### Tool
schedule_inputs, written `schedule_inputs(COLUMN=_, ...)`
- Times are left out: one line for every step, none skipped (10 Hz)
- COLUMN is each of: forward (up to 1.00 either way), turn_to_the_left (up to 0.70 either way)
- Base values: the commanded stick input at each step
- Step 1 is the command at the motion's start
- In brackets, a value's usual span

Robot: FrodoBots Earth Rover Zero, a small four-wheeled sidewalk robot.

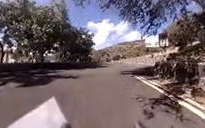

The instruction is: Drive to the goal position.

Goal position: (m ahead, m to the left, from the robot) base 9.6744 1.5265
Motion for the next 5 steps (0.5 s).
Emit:
schedule_inputs(forward=0.5, turn_to_the_left=0.0)
schedule_inputs(forward=0.5, turn_to_the_left=0.0)
schedule_inputs(forward=0.5, turn_to_the_left=0.0)
schedule_inputs(forward=0.5, turn_to_the_left=0.0)
schedule_inputs(forward=0.5, turn_to_the_left=0.0)
